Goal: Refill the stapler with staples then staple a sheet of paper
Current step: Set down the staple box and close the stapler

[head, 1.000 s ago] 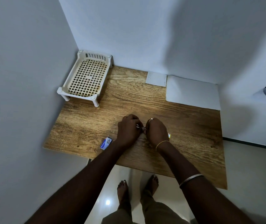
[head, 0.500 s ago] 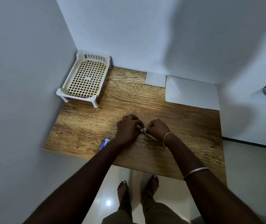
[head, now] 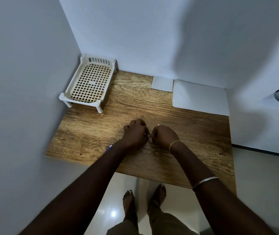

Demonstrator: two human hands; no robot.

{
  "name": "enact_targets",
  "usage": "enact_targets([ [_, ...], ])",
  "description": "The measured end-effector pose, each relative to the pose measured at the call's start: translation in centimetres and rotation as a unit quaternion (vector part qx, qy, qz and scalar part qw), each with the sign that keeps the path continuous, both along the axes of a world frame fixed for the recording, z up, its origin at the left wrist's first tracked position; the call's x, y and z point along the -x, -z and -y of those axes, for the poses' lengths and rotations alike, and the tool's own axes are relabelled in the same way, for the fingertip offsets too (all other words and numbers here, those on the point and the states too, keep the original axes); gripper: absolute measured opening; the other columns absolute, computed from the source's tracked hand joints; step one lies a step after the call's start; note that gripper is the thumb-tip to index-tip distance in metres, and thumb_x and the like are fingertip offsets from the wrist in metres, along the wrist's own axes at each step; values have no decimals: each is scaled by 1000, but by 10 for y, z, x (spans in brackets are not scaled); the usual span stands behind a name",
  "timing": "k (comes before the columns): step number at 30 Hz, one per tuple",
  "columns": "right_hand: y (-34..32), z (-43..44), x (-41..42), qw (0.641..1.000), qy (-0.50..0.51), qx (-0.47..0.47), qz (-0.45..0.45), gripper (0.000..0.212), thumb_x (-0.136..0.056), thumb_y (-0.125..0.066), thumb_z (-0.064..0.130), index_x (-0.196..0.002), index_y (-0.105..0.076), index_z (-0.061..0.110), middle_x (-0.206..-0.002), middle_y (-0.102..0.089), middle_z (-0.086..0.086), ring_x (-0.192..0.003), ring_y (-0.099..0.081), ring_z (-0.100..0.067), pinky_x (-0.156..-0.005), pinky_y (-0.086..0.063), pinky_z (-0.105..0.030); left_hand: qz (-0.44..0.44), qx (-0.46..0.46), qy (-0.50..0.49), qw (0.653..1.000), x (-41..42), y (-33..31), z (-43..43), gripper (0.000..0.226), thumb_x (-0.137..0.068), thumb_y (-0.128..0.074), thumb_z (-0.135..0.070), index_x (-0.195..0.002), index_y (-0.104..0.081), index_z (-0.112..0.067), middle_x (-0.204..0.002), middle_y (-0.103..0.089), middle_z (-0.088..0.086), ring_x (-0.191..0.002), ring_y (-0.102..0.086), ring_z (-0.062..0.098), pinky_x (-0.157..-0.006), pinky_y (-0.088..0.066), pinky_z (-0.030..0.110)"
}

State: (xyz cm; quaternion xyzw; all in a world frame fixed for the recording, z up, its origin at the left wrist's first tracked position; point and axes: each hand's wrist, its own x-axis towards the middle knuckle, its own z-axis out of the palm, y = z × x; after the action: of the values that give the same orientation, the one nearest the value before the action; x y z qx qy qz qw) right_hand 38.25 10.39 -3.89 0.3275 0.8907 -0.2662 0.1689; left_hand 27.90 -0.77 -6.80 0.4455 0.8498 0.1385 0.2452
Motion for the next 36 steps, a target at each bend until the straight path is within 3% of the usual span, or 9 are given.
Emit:
enact_targets([
  [6, 4, 7, -8, 1000, 12, -11, -16, 10, -78, -75, 30, -78, -66, 26, -92, -71, 0, -88, -67, -24, -69, -52, -31, -6, -65, -22, 998, -13, 7, 13, 12, -88, -70, -29, -99, -74, -28, -125, -56, -3, -123, -45, 24, -92, -33, 41],
  [9, 2, 6, -14, 999, 25, 6, -42, 6, -78, -73, 26, -77, -68, 22, -90, -70, -2, -86, -67, -24, -72, -52, -32, 20, -177, -95, 980, -23, 6, 23, 22, -91, -68, -17, -112, -71, -19, -122, -62, 3, -116, -54, 24, -94, -43, 38],
  [11, -3, 4, -18, 995, 54, 43, -75, 7, -74, -75, 18, -73, -70, 20, -84, -69, 1, -83, -67, -21, -72, -52, -31, 76, -272, -207, 937, -36, 1, 31, 30, -93, -68, -14, -123, -65, -13, -123, -62, 4, -114, -58, 20, -97, -46, 34],
  [13, -14, 2, -22, 985, 81, 96, -119, 8, -75, -79, 14, -73, -72, 12, -79, -71, -4, -79, -69, -21, -72, -52, -32, 191, -294, -307, 885, -48, -7, 34, 32, -97, -66, -23, -127, -63, -13, -124, -65, 0, -111, -61, 12, -95, -47, 30],
  [17, -39, 4, -23, 956, 116, 188, -194, 14, -79, -81, 13, -79, -72, 1, -72, -73, -10, -63, -65, -11, -61, -50, -25, 467, -305, -311, 770, -56, -29, 25, 30, -105, -53, -29, -111, -72, -7, -109, -73, 22, -99, -67, 23, -92, -51, 45],
  [22, -68, 4, -20, 943, 128, 228, -208, 13, -79, -83, 12, -80, -71, 7, -69, -66, -3, -61, -59, -7, -51, -46, -17, 556, -318, -324, 696, -52, -51, 22, 21, -102, -58, -26, -109, -74, -13, -100, -73, 9, -94, -68, 25, -86, -53, 42],
  [26, -88, -4, -21, 913, 150, 333, -184, 15, -78, -84, 11, -83, -70, 9, -74, -65, -4, -62, -56, -10, -52, -46, -23, 588, -316, -308, 677, -45, -69, 23, 18, -101, -58, -23, -107, -73, -14, -97, -75, 7, -85, -73, 22, -79, -59, 37],
  [31, -106, -7, -21, 877, 172, 406, -191, 11, -83, -79, 14, -80, -69, 14, -72, -65, -3, -57, -54, -6, -51, -43, -21, 587, -314, -289, 688, -40, -84, 23, 23, -105, -50, -21, -113, -70, -12, -100, -75, 15, -87, -76, 28, -79, -60, 40],
  [36, -120, -3, -22, 901, 137, 313, -265, 10, -85, -78, 9, -85, -69, 5, -70, -69, -8, -55, -61, -14, -52, -48, -26, 594, -300, -294, 686, -36, -93, 22, 24, -105, -52, -23, -112, -69, -9, -93, -77, 12, -81, -77, 23, -62, -62, 32],
])
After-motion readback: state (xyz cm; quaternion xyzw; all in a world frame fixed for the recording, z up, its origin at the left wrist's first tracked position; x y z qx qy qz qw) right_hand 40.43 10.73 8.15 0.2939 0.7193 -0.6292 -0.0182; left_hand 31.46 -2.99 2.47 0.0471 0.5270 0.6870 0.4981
